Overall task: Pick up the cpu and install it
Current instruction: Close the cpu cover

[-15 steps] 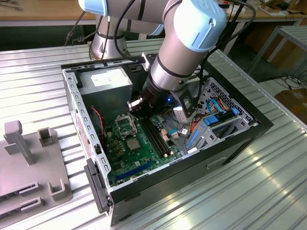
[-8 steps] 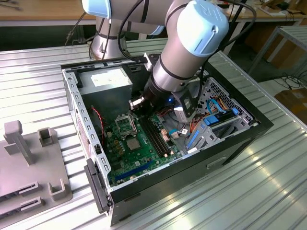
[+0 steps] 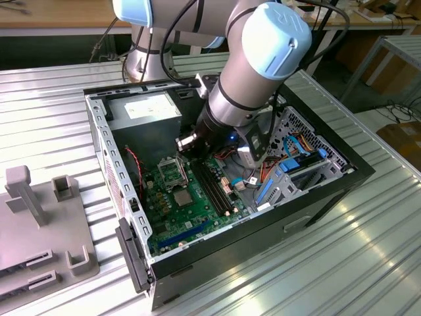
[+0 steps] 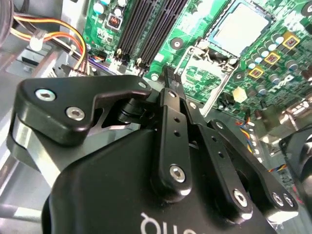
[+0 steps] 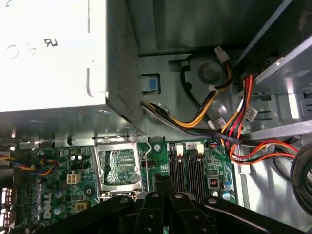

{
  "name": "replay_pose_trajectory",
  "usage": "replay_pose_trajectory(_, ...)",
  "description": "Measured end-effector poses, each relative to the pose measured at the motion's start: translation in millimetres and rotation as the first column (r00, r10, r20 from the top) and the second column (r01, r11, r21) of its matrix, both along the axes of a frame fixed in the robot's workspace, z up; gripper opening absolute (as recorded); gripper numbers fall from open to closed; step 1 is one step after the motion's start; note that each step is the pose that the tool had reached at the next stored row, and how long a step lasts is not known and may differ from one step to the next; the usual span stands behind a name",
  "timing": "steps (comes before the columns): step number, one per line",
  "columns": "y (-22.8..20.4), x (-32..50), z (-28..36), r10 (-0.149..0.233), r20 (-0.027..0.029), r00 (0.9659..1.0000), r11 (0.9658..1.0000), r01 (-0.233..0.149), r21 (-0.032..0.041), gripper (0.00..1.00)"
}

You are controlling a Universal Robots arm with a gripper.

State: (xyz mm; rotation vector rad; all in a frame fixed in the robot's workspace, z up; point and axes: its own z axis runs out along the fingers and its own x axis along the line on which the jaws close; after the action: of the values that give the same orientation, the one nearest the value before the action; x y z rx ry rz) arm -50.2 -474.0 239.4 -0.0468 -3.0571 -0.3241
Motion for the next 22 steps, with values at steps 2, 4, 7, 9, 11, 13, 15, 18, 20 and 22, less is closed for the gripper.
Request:
replay_pose_trajectory(2, -0.1, 0.0, -0.1, 0.034, 0.0000, 0.9994, 0.9994, -0.034, 0.0000, 0.11)
replay_pose_trajectory(4, 0.0, 0.0, -0.2, 0.068, 0.0000, 0.9977, 0.9977, -0.068, 0.0002, 0.11)
replay_pose_trajectory(7, 0.0, 0.1, -0.3, 0.121, 0.0000, 0.9926, 0.9926, -0.121, 0.0001, 0.11)
replay_pose_trajectory(9, 0.0, 0.1, -0.6, 0.168, -0.0001, 0.9858, 0.9858, -0.168, 0.0000, 0.11)
replay_pose_trajectory(11, 0.0, 0.2, -1.1, 0.210, 0.0001, 0.9776, 0.9776, -0.210, 0.0002, 0.11)
replay_pose_trajectory(13, 0.0, 0.5, -1.6, 0.257, 0.0001, 0.9664, 0.9664, -0.257, 0.0006, 0.11)
replay_pose_trajectory(15, 0.0, 1.2, -1.9, 0.291, 0.0002, 0.9566, 0.9566, -0.291, 0.0007, 0.11)
replay_pose_trajectory(18, 0.0, 2.4, -2.3, 0.332, 0.0002, 0.9432, 0.9432, -0.332, 0.0009, 0.11)
replay_pose_trajectory(20, -0.1, 3.4, -2.6, 0.360, 0.0003, 0.9329, 0.9329, -0.360, 0.0010, 0.11)
replay_pose_trajectory(22, 0.0, 5.6, -3.6, 0.393, 0.0005, 0.9194, 0.9194, -0.393, 0.0015, 0.11)
